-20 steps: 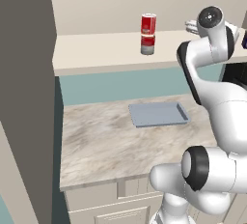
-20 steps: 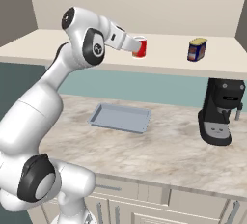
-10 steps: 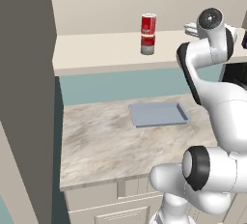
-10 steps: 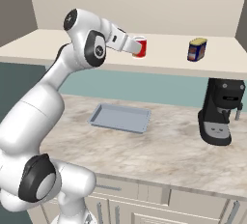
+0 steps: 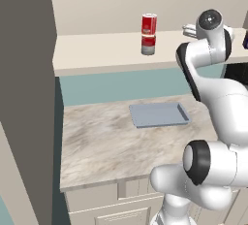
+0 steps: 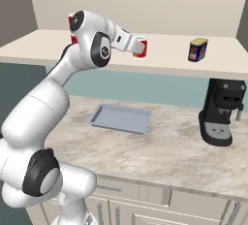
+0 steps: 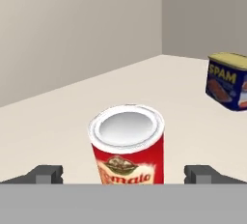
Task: Stack two cans on top of the other two cans in the cabinet.
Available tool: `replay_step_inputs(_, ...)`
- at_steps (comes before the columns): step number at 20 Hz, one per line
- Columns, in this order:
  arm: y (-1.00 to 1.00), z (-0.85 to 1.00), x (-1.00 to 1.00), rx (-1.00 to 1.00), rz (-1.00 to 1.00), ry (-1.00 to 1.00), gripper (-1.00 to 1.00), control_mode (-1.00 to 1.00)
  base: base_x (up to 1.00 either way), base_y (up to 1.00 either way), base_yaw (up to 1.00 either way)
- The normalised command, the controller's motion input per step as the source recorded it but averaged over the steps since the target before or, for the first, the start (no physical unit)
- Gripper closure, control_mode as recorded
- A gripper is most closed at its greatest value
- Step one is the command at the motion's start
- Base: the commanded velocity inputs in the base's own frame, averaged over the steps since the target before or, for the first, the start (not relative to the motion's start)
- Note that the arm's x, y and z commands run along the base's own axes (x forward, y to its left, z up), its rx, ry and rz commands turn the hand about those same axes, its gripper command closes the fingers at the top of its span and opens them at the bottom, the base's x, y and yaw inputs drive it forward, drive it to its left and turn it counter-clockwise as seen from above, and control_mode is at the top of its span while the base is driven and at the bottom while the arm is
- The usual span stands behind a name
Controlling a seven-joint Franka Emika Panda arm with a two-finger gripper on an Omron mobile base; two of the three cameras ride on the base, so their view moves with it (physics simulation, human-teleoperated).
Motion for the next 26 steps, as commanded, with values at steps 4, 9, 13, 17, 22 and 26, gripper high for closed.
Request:
replay_step_inputs(4, -0.03, -0.04, 0.18, 0.00, 0.02, 0.00, -1.00, -1.00, 0.00, 0.00, 0.00)
replay_step_inputs(9, -0.07, -0.02, 0.20, 0.00, 0.01, 0.00, -1.00, -1.00, 0.00, 0.00, 0.00)
replay_step_inputs(13, -0.10, -0.04, 0.19, 0.00, 0.00, 0.00, -1.00, -1.00, 0.00, 0.00, 0.00)
replay_step_inputs(17, -0.10, -0.04, 0.17, 0.00, 0.00, 0.00, -1.00, -1.00, 0.00, 0.00, 0.00)
replay_step_inputs(22, -0.06, -0.08, 0.05, 0.00, 0.00, 0.00, -1.00, -1.00, 0.00, 0.00, 0.00)
replay_step_inputs(26, -0.03, -0.13, 0.04, 0.00, 0.00, 0.02, 1.00, -1.00, 0.00, 0.00, 0.00)
